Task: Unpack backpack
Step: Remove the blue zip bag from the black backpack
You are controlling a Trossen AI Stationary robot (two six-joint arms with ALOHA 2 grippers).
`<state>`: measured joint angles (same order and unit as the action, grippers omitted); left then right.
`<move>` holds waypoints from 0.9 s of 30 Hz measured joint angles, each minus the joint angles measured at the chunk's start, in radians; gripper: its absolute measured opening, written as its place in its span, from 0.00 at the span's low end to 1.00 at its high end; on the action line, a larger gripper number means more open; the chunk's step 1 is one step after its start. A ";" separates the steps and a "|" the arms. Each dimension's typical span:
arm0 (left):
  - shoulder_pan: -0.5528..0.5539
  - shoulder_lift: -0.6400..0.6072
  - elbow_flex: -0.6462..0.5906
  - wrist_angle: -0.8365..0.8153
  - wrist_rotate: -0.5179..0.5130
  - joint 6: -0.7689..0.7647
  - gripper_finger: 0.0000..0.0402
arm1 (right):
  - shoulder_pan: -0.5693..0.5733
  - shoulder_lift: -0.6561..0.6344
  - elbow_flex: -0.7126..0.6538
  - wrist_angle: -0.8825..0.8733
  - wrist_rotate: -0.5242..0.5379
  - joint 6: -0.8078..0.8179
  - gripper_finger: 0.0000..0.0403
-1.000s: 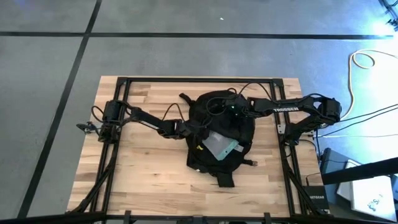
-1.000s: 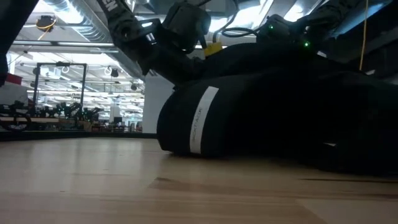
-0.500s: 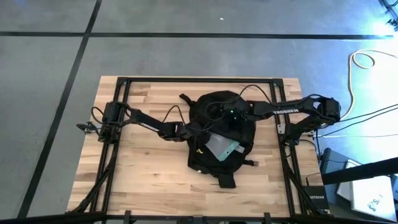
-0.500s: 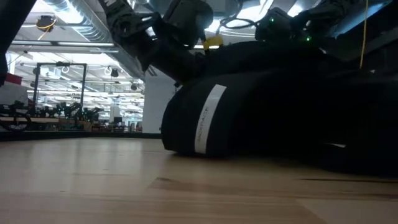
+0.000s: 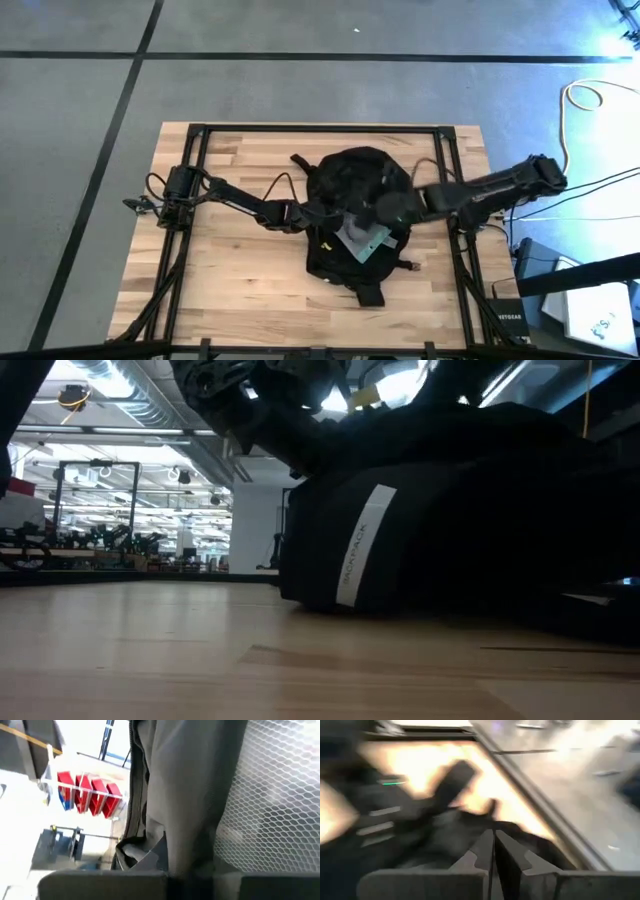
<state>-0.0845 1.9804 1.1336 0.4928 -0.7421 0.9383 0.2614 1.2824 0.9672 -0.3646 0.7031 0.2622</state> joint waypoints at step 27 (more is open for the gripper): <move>-0.045 -0.010 0.000 -0.092 -0.037 -0.245 0.00 | 0.210 0.339 -0.001 0.000 -0.155 0.158 0.57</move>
<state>-0.1291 1.9709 1.1339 0.4007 -0.7795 0.6929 0.4713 1.6210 0.9661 -0.3649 0.5480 0.4200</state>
